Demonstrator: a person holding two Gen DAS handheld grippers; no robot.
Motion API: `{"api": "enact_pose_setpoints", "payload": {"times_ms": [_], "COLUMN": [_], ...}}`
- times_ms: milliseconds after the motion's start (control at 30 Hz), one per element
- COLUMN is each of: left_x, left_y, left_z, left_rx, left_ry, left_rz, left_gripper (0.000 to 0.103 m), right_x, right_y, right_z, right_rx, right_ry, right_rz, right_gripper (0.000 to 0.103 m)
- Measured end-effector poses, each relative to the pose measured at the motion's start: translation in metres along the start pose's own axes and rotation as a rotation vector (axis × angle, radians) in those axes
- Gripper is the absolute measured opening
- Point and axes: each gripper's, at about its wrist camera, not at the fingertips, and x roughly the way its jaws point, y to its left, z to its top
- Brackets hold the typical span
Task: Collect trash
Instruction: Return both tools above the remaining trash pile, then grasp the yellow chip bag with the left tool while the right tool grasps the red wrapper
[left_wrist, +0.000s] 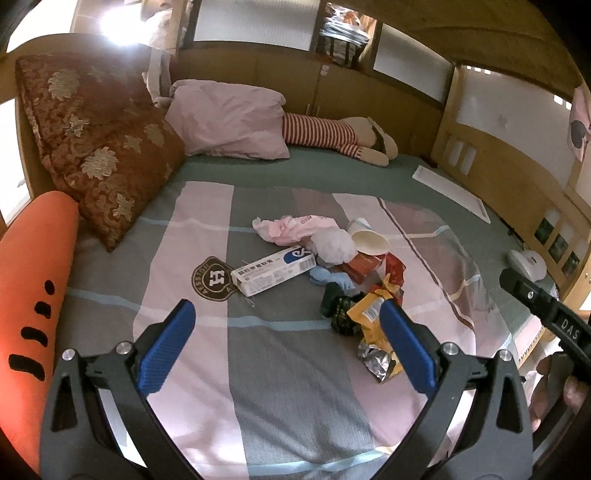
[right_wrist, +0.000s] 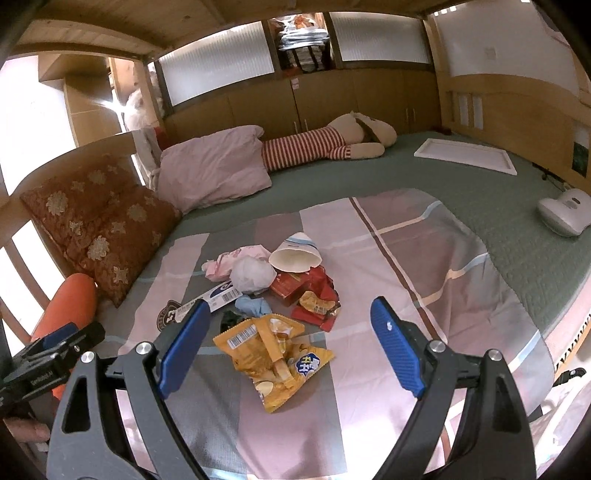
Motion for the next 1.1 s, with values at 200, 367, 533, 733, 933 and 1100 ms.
{"api": "enact_pose_setpoints", "payload": {"times_ms": [200, 367, 533, 733, 933, 1100], "left_x": [0.006, 0.019, 0.047, 0.094, 0.132, 0.15], "left_y": [-0.011, -0.024, -0.051, -0.088, -0.088, -0.08], "left_z": [-0.005, -0.012, -0.023, -0.028, -0.024, -0.026], "left_rx": [0.036, 0.056, 0.083, 0.122, 0.066, 0.012], "left_ry": [0.021, 0.054, 0.127, 0.167, 0.202, 0.285], "left_rz": [-0.014, -0.031, -0.086, -0.09, -0.068, -0.157], "left_gripper": [0.099, 0.099, 0.099, 0.099, 0.09, 0.034], "right_x": [0.0, 0.0, 0.0, -0.003, -0.002, 0.0], "right_y": [0.001, 0.001, 0.0, -0.004, -0.008, -0.007], "right_z": [-0.001, -0.001, -0.002, 0.0, 0.0, 0.001], "right_rx": [-0.003, 0.002, 0.013, 0.028, 0.042, 0.043], "right_ry": [0.0, 0.0, 0.005, 0.008, 0.02, 0.025], "right_rz": [0.001, 0.002, 0.013, 0.023, 0.026, 0.027], "right_gripper": [0.087, 0.087, 0.087, 0.087, 0.087, 0.087]}}
